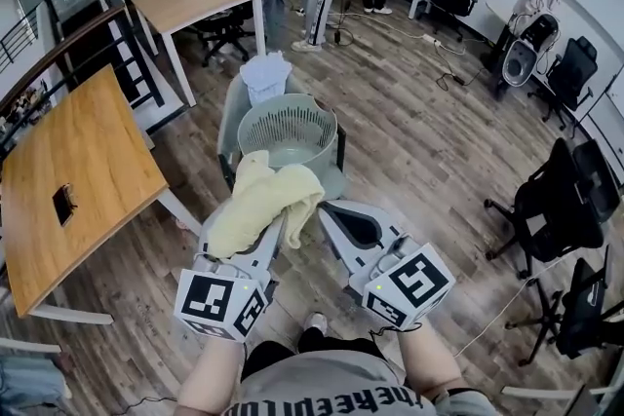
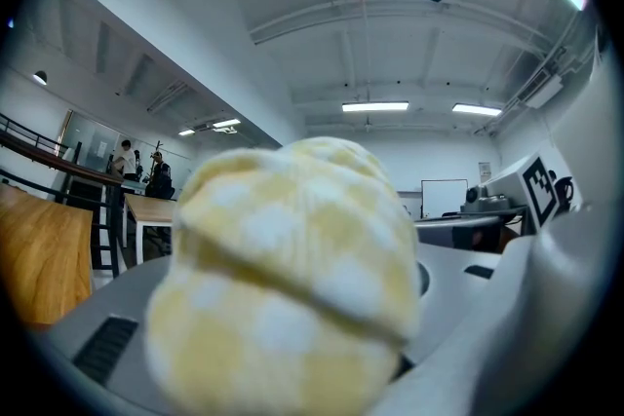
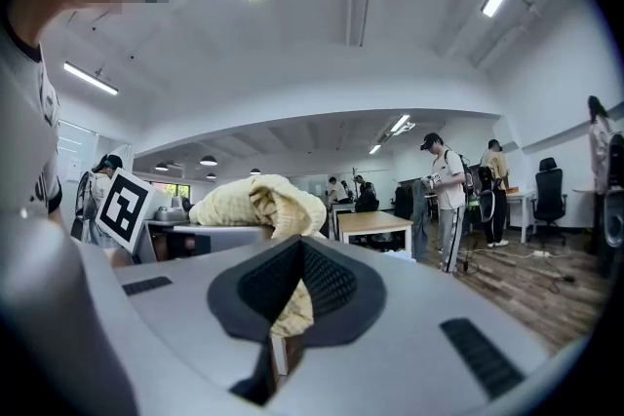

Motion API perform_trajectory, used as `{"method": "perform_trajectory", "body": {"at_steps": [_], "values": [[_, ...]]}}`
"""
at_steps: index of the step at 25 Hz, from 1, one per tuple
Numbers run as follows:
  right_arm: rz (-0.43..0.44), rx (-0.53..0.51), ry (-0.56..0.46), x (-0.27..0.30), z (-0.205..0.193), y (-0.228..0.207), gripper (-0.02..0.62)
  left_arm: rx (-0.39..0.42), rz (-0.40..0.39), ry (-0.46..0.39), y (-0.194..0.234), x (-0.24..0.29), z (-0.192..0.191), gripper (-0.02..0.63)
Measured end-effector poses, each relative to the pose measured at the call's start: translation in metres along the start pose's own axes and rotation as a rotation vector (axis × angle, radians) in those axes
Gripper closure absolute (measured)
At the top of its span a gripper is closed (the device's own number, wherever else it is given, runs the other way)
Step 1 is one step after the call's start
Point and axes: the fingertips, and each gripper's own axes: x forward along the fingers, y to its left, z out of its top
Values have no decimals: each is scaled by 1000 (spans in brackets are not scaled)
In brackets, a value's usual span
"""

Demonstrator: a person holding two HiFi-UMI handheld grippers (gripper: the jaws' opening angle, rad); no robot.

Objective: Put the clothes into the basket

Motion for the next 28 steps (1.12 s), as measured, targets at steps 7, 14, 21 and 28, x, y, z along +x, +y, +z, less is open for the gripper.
{"method": "perform_trajectory", "body": {"at_steps": [7, 14, 21, 28], "values": [[18, 3, -17, 5, 1, -28, 588, 14, 16, 5, -2, 28, -1, 383], [14, 14, -21, 20, 2, -37, 588, 18, 16, 7, 11, 39, 1, 383], [-45, 23, -14, 44, 3, -53, 588, 8, -32, 12, 32, 62, 3, 383], [-106, 36, 0, 82, 0, -61, 588, -8, -87, 38, 68, 81, 2, 383]]}}
